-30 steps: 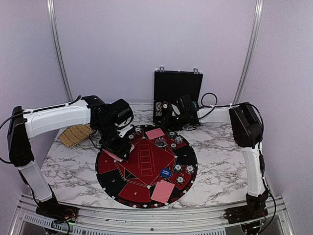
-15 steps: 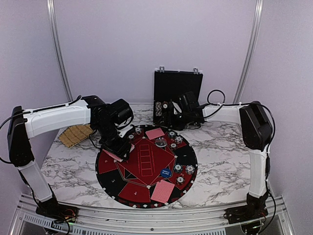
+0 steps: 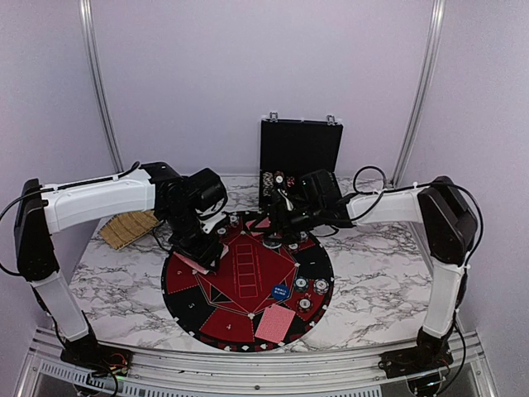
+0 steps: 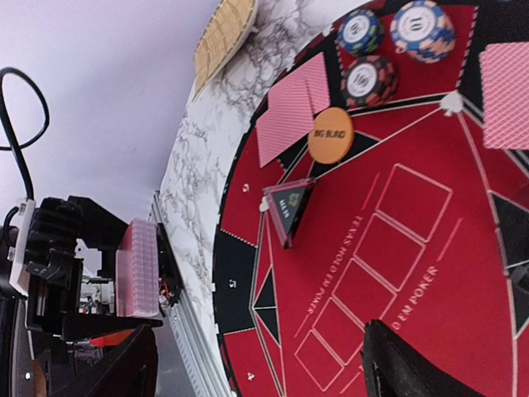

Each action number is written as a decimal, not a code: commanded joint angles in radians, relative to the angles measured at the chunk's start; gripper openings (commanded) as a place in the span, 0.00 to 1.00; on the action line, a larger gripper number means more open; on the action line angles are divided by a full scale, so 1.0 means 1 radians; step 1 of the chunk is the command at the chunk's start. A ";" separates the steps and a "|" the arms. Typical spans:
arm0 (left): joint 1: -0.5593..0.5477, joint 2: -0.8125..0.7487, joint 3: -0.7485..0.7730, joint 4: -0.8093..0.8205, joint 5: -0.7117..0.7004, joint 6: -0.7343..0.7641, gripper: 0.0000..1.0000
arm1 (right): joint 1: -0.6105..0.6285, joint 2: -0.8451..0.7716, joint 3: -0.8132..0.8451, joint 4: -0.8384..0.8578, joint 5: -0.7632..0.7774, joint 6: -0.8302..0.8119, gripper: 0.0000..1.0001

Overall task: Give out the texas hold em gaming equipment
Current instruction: Pick up the poker card from the face-down deck piles.

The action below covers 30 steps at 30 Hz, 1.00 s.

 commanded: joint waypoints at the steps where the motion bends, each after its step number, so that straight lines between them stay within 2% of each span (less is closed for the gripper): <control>1: -0.010 0.009 0.029 0.008 -0.004 0.011 0.41 | 0.049 -0.014 -0.007 0.133 -0.116 0.086 0.83; 10: -0.013 0.000 0.020 0.014 -0.001 0.013 0.41 | 0.105 0.043 0.009 0.246 -0.153 0.183 0.83; 30: -0.014 -0.017 0.002 0.020 0.006 0.016 0.41 | 0.184 0.169 0.122 0.324 -0.197 0.265 0.80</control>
